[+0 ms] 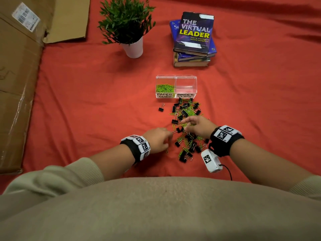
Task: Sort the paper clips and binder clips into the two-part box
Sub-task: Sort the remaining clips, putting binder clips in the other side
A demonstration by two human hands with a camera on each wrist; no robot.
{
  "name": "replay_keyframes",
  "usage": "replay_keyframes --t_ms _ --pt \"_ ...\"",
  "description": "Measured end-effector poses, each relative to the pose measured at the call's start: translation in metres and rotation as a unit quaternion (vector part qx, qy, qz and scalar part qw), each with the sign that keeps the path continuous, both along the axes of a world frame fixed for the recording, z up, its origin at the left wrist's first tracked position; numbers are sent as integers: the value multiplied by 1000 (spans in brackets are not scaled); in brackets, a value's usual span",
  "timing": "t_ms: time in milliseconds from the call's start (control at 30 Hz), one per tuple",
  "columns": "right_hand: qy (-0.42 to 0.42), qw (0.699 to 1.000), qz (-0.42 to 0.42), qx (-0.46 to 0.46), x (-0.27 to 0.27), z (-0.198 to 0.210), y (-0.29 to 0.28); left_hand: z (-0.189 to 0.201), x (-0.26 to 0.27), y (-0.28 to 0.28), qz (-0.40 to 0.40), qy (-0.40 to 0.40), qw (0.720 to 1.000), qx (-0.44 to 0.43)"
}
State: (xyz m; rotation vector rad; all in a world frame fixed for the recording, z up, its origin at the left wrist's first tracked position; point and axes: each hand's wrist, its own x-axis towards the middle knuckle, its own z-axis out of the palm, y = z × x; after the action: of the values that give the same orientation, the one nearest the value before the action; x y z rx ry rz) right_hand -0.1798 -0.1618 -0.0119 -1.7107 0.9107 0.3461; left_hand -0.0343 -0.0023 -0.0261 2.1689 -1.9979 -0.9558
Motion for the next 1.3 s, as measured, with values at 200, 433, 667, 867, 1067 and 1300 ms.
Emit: replay_keyframes --t_ms 200,433,667,867,1067,1300 --pt "-37 962 -159 219 13 15 7 -4 -17 3 -106 -71 989 68" --pt "24 967 186 -171 12 4 26 -8 -15 12 -20 -14 997 73" --pt "68 897 333 -283 7 -14 44 0 -3 5 207 114 970 53" --pt "69 922 292 -245 13 -16 54 -2 -5 -3 265 164 948 65" --pt "8 982 118 -144 15 2 32 -13 -21 -7 199 87 973 79" --pt "-51 993 -84 73 -9 24 -8 -22 -29 -7 100 42 991 74"
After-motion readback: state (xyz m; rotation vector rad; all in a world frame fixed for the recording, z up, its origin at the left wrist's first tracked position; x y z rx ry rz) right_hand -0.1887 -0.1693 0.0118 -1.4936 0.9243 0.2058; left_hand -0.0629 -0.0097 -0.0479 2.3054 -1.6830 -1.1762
